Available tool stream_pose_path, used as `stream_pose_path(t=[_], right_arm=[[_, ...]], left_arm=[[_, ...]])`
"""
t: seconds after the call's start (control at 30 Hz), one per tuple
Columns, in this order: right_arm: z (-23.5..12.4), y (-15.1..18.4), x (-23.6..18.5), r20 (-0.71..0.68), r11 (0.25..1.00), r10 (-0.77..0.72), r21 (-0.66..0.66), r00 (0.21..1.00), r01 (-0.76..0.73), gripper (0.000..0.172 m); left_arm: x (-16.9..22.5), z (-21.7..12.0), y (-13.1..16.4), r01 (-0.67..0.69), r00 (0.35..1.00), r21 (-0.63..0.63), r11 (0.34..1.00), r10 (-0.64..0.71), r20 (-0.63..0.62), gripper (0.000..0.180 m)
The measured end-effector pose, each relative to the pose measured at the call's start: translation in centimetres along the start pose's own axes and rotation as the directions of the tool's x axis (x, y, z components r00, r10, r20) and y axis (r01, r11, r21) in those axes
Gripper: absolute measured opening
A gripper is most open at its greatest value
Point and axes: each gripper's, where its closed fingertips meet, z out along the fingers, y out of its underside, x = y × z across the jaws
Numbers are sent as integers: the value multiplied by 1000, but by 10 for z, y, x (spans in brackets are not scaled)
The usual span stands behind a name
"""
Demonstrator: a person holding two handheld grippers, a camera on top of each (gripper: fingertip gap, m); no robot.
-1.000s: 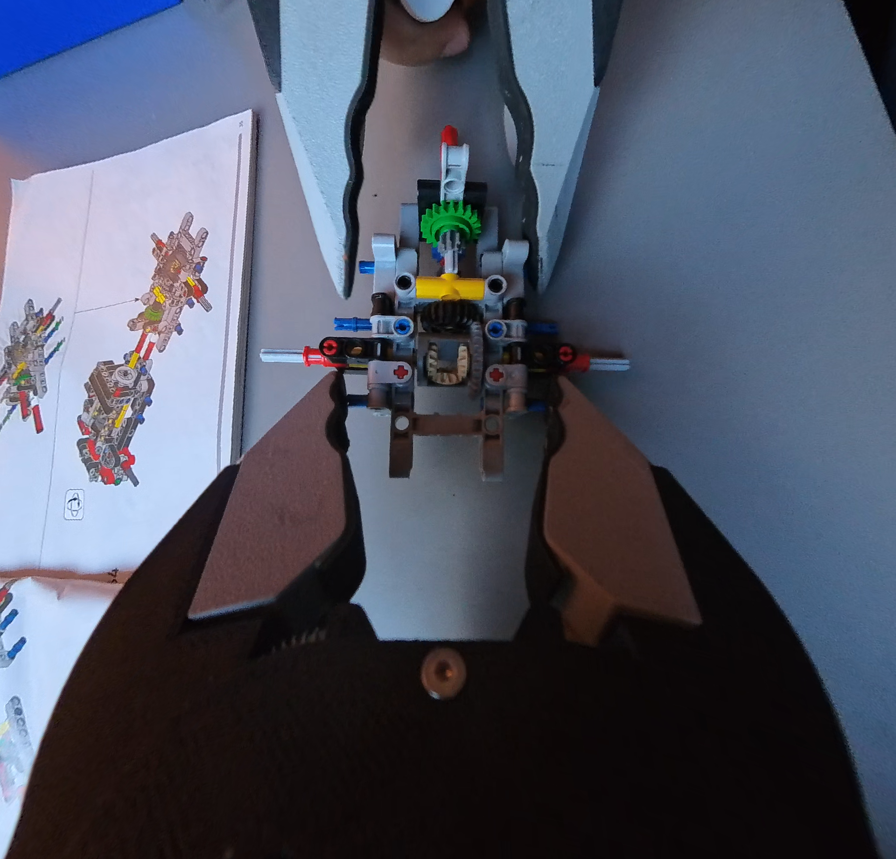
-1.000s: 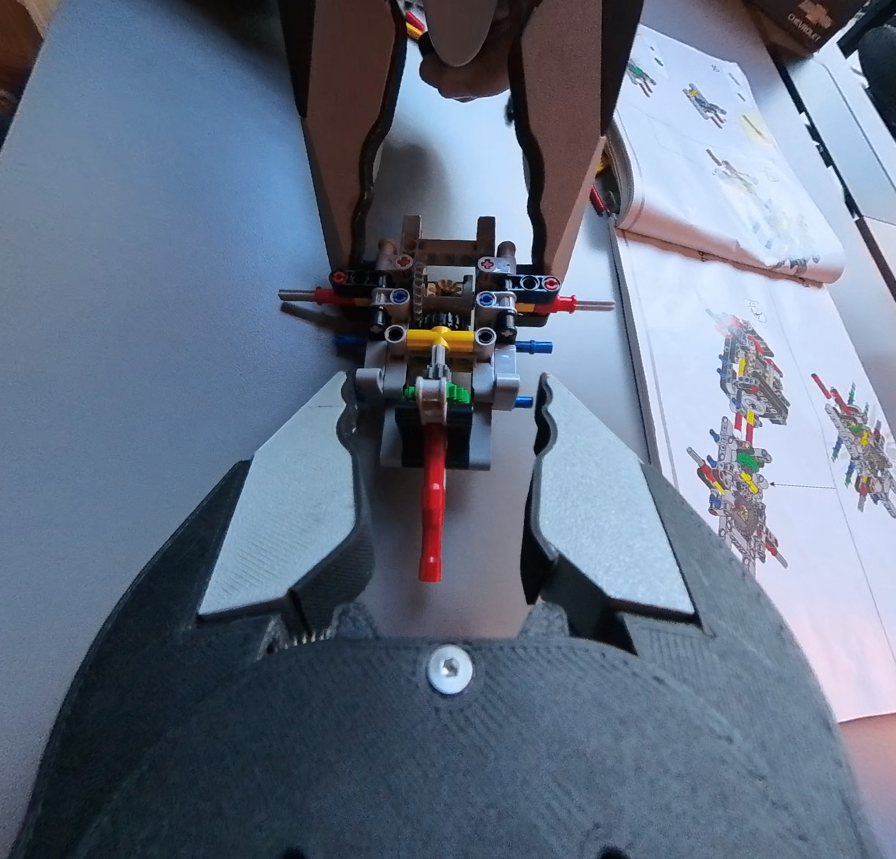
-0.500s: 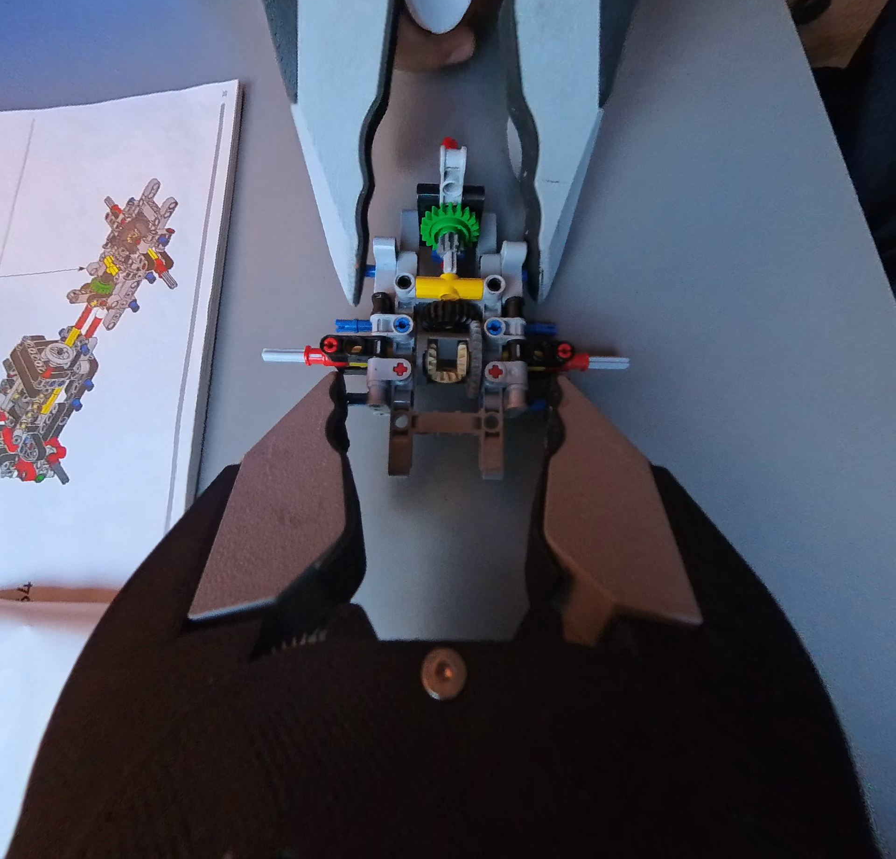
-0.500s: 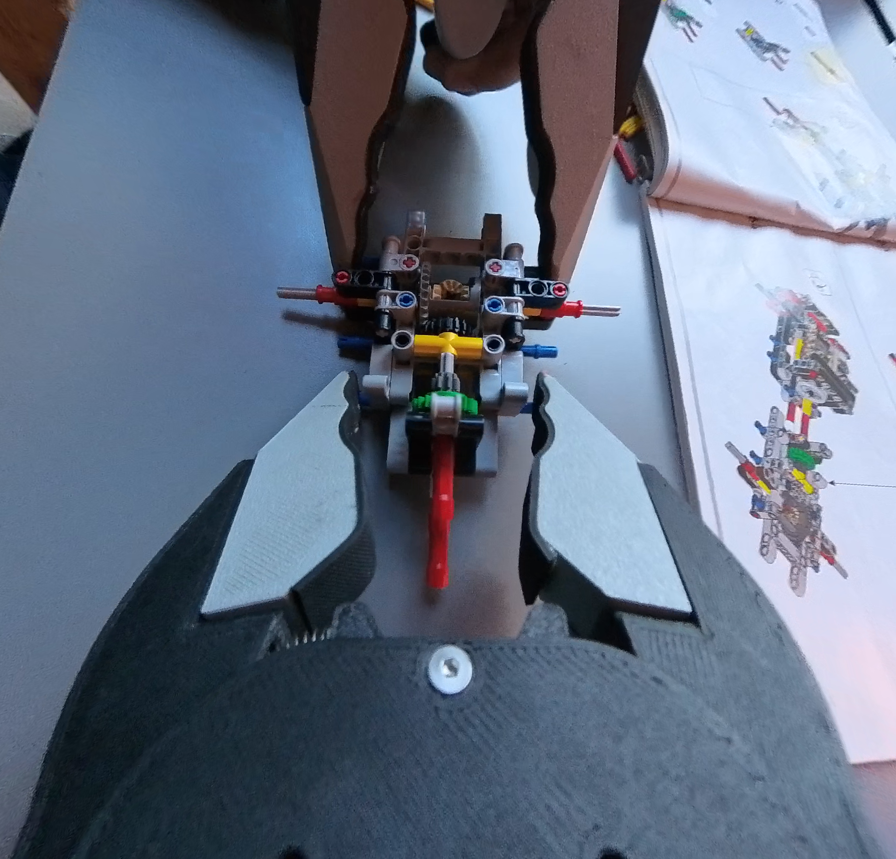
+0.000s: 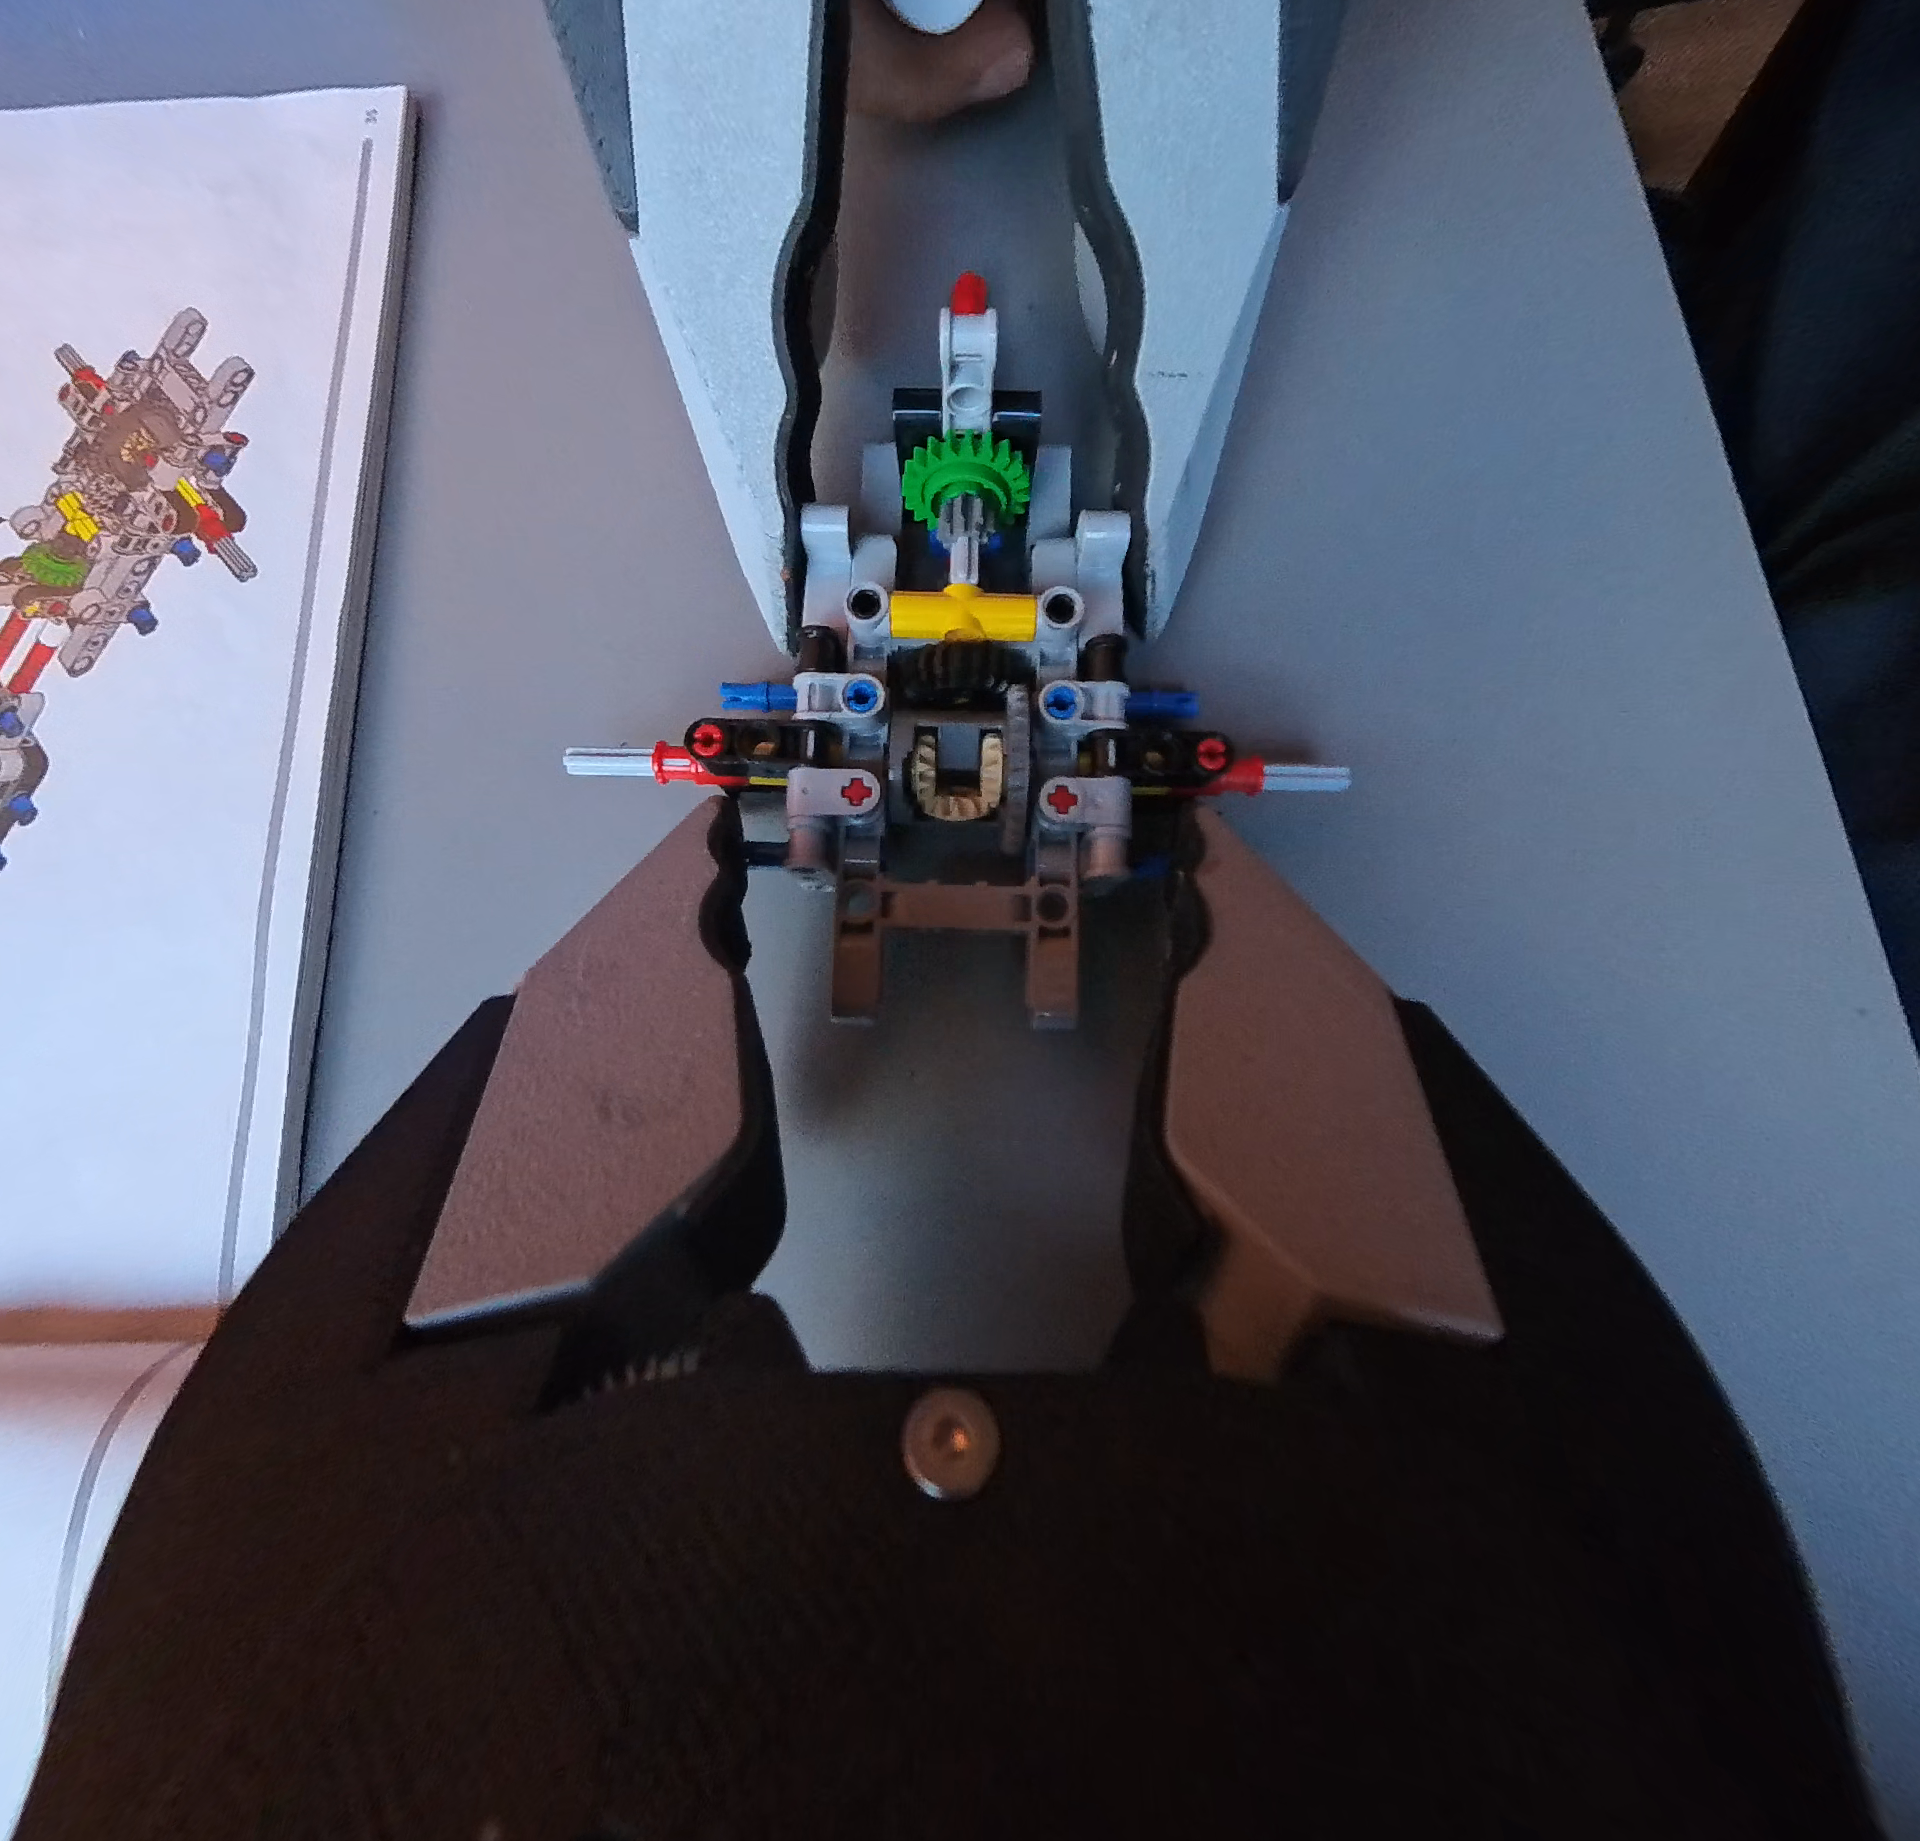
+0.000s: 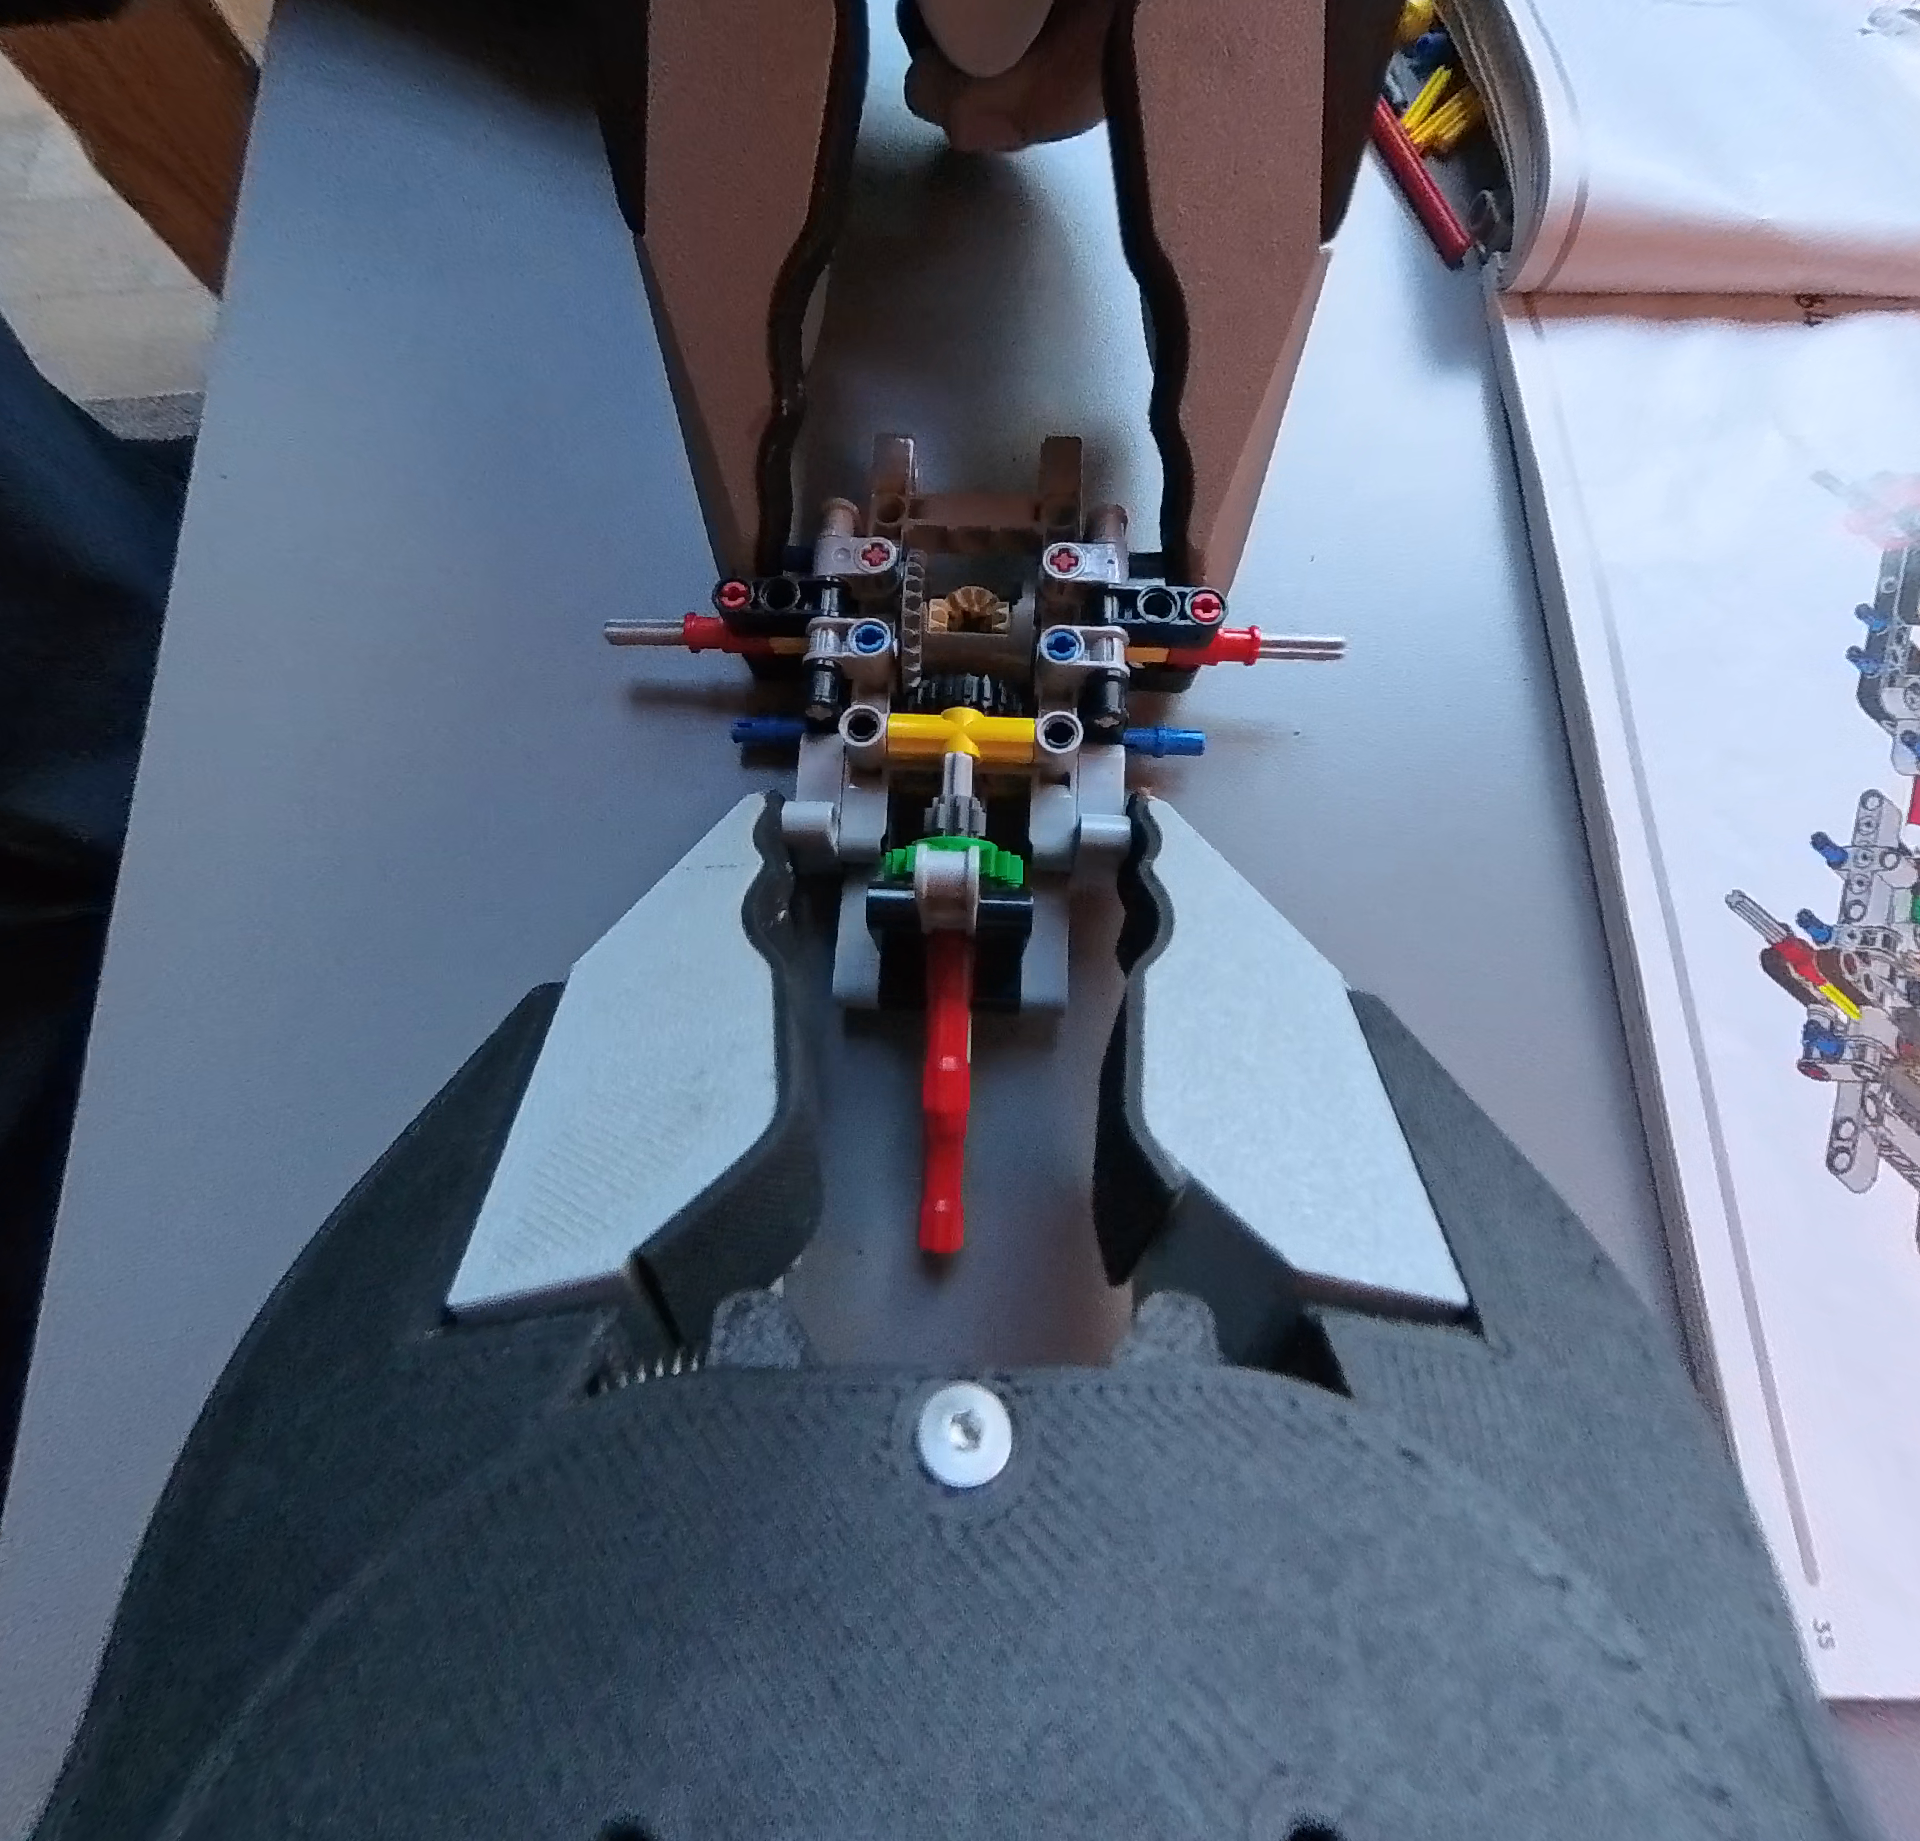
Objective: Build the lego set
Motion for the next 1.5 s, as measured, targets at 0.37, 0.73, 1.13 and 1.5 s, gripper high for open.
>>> stream_pose_path(t=[0.37, 0.73, 1.13, 1.5], right_arm=[[0, -8, 5, -12, 999, 22, 43, 1000, -22, 63], [-18, -14, -1, 26, 988, -15, 153, 1000, 11, 66], [-14, 4, 9, -99, 997, -54, 42, 994, 58, 74], [-11, 3, 7, -16, 999, -25, 36, 1000, 26, 74]], left_arm=[[-6, -4, 0, -47, 998, 52, 998, 45, 40, 78], [-4, -9, -11, -288, 949, 88, 954, 272, 160, 78], [-9, -10, -8, -232, 962, 73, 970, 218, 165, 78], [-9, -4, -5, -102, 991, 75, 992, 96, 90, 78]])
